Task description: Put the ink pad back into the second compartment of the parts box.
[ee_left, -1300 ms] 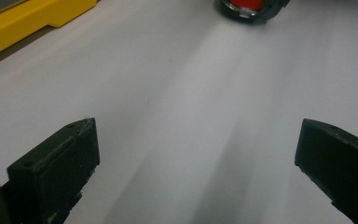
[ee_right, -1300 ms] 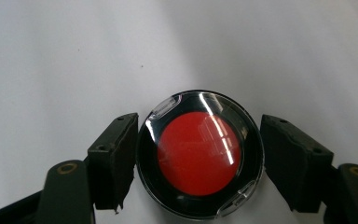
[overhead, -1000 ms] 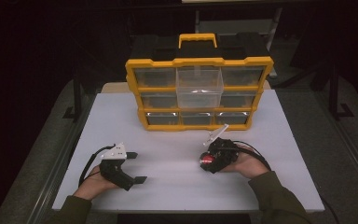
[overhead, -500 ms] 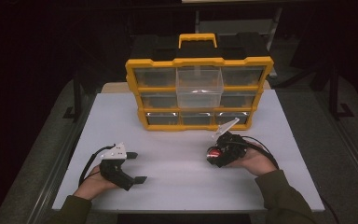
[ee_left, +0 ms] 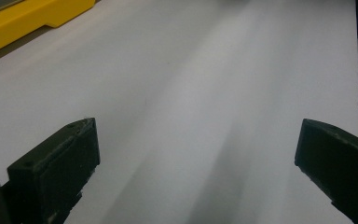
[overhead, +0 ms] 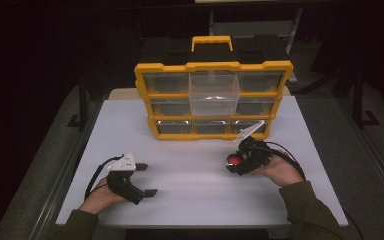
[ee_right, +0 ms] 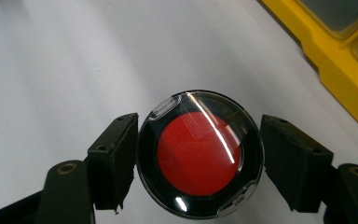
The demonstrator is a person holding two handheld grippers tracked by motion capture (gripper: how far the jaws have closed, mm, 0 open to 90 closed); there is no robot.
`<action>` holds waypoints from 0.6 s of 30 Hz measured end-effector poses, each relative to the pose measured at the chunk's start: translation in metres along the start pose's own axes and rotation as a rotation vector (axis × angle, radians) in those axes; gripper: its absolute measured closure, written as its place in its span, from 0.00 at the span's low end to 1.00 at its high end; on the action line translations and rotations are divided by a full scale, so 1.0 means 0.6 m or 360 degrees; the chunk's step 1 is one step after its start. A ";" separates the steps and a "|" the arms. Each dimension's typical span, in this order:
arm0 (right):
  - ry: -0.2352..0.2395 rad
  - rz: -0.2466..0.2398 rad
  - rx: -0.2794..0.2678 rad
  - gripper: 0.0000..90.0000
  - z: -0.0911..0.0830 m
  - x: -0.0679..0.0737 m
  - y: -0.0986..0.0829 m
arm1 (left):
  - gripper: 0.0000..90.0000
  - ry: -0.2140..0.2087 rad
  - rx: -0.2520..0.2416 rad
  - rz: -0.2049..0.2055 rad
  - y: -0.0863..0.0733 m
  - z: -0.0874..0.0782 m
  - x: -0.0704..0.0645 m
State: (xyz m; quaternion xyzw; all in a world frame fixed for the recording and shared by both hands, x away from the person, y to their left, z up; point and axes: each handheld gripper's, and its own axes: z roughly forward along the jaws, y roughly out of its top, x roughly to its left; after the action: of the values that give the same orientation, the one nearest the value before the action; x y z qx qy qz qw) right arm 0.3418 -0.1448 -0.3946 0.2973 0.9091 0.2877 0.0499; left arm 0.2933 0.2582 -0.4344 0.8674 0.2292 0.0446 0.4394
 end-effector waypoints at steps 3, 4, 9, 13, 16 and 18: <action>0.0003 0.0009 -0.0014 0.32 -0.005 -0.001 0.001 | 0.00 -0.0003 -0.0009 -0.0002 0.001 0.000 0.000; 0.0010 0.0016 -0.0007 0.32 -0.006 -0.001 0.001 | 0.00 -0.0003 -0.0008 -0.0002 0.001 -0.001 -0.001; 0.0008 0.0011 -0.0005 0.32 -0.014 -0.001 0.004 | 0.00 -0.0002 -0.0007 0.0000 0.001 -0.001 -0.001; 0.0005 0.0016 -0.0009 0.32 -0.025 -0.002 0.008 | 0.00 -0.0004 -0.0007 0.0004 0.001 -0.001 -0.001; 0.0002 0.0011 -0.0006 0.32 -0.032 -0.004 0.012 | 0.00 -0.0003 -0.0009 0.0003 0.001 -0.001 -0.001; 0.0000 0.0021 -0.0012 0.32 -0.038 -0.006 0.014 | 0.00 -0.0002 -0.0006 0.0004 0.002 -0.001 -0.001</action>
State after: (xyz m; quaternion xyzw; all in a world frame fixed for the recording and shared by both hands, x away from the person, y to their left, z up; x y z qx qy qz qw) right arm 0.3430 -0.1523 -0.3715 0.3029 0.9060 0.2916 0.0490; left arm 0.2927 0.2579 -0.4331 0.8669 0.2277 0.0450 0.4412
